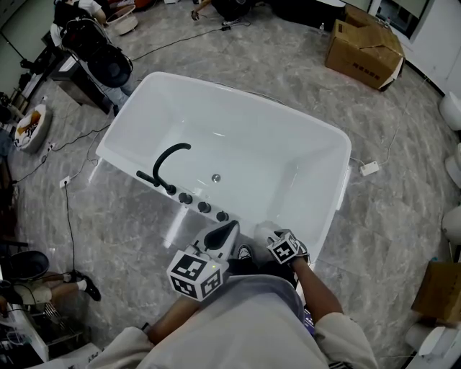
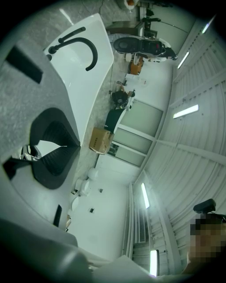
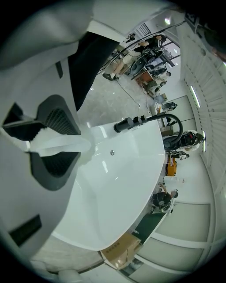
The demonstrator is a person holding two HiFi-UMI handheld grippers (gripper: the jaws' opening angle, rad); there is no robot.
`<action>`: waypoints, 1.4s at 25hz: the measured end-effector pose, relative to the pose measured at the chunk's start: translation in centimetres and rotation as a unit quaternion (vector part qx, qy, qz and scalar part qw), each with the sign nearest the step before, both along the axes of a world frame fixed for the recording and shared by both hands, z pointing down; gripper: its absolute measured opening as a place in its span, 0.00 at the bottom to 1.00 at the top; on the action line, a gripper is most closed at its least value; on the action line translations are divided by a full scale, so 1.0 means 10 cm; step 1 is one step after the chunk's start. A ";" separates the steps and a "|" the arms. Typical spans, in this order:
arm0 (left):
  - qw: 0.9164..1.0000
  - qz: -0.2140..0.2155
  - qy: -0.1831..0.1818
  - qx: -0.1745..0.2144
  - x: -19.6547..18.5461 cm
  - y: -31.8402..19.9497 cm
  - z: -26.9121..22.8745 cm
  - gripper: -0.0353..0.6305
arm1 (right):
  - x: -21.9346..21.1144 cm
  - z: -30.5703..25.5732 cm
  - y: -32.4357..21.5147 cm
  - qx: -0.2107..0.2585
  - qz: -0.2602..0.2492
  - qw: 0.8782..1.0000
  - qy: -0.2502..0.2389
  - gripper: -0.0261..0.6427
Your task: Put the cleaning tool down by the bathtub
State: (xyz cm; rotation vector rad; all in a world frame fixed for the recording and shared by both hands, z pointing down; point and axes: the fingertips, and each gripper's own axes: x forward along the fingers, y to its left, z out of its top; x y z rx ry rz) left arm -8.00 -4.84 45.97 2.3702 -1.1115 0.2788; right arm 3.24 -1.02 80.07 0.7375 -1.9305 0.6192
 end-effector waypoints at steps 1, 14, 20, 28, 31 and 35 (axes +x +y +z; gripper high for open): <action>1.000 0.000 0.000 0.000 0.00 0.00 -0.01 0.06 | 0.00 -0.02 0.00 0.001 0.001 1.000 -0.001 0.20; 1.000 0.009 0.007 0.003 0.07 0.03 -0.09 0.06 | 0.01 -0.30 0.00 0.006 0.049 0.998 -0.046 0.19; 1.000 0.017 0.011 0.001 0.07 0.06 -0.06 0.06 | 0.02 -0.47 0.06 0.013 0.080 0.994 -0.074 0.18; 1.000 0.021 0.011 0.001 0.08 0.07 -0.03 0.06 | 0.10 -0.88 -0.03 0.063 0.129 0.982 -0.124 0.15; 1.000 0.018 0.007 0.002 0.05 0.07 0.00 0.06 | 0.10 -1.05 -0.06 0.079 0.139 0.978 -0.137 0.14; 1.000 0.016 0.007 -0.002 0.04 0.07 0.03 0.06 | 0.11 -1.25 -0.06 0.087 0.154 0.971 -0.158 0.13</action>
